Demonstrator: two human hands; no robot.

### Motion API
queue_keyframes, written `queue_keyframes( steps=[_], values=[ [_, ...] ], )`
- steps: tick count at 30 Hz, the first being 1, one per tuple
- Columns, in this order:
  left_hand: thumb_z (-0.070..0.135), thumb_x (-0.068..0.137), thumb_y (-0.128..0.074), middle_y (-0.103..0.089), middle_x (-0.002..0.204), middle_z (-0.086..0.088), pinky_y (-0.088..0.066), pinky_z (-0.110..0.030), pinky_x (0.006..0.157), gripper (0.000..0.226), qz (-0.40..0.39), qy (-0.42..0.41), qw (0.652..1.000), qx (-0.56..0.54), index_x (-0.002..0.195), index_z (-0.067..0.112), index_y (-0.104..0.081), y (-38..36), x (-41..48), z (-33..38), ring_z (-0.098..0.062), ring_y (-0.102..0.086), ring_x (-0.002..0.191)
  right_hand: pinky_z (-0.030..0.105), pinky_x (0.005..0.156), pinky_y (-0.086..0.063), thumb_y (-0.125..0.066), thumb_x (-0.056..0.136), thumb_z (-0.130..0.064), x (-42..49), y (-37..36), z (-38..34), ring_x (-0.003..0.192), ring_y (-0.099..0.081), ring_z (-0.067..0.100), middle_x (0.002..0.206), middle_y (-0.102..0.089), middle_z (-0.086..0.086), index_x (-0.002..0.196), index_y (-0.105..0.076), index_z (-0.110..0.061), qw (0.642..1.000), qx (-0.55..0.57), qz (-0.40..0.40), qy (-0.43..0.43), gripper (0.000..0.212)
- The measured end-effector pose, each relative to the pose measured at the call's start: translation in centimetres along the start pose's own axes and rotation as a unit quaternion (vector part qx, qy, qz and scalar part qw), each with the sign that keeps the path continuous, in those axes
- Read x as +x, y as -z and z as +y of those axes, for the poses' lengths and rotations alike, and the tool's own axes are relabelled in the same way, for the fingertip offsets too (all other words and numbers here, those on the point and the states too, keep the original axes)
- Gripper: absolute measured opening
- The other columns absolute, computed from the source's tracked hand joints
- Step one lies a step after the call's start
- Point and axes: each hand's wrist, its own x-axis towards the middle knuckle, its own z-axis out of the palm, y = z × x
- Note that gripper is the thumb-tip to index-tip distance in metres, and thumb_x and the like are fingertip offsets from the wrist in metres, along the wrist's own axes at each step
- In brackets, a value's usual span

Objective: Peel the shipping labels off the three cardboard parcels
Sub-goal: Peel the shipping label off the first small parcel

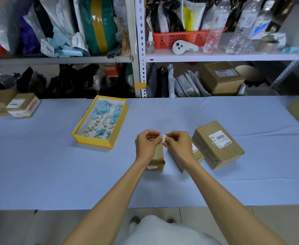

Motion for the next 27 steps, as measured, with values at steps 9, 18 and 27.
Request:
queue_keyframes(
  steps=[9,18,27],
  values=[
    [0.01,0.08,-0.072,-0.073,0.076,0.003,-0.053,-0.013,0.069,0.004,-0.063,-0.068,0.995,0.049,0.084,0.01,-0.074,-2.5,0.7,1.1,-0.002,-0.068,0.072,0.029,0.069,-0.059,-0.072,0.079,-0.014,0.1,1.9,0.2,0.07,-0.072,0.014,0.072,-0.073,0.003,0.083,-0.072,-0.009,0.996,0.027,0.083,-0.002,0.006],
    [0.012,0.083,-0.064,-0.071,0.086,0.0,-0.054,-0.028,0.078,0.014,-0.268,-0.162,0.907,0.283,0.094,0.018,-0.069,-6.6,3.7,3.8,-0.015,-0.067,0.081,0.039,0.075,-0.053,-0.062,0.085,-0.009,1.4,8.7,0.7,0.08,-0.064,0.019,0.084,-0.068,0.0,0.087,-0.064,-0.011,0.967,-0.213,0.14,0.024,0.004],
    [0.018,0.087,-0.061,-0.069,0.105,-0.004,-0.05,-0.034,0.08,0.015,-0.322,-0.271,0.776,0.469,0.101,0.016,-0.066,-12.4,4.1,8.2,-0.024,-0.062,0.098,0.041,0.072,-0.049,-0.049,0.08,-0.003,0.8,18.3,3.2,0.087,-0.057,0.033,0.092,-0.062,0.012,0.086,-0.054,-0.007,0.927,-0.364,0.081,-0.039,0.008]
  ],
)
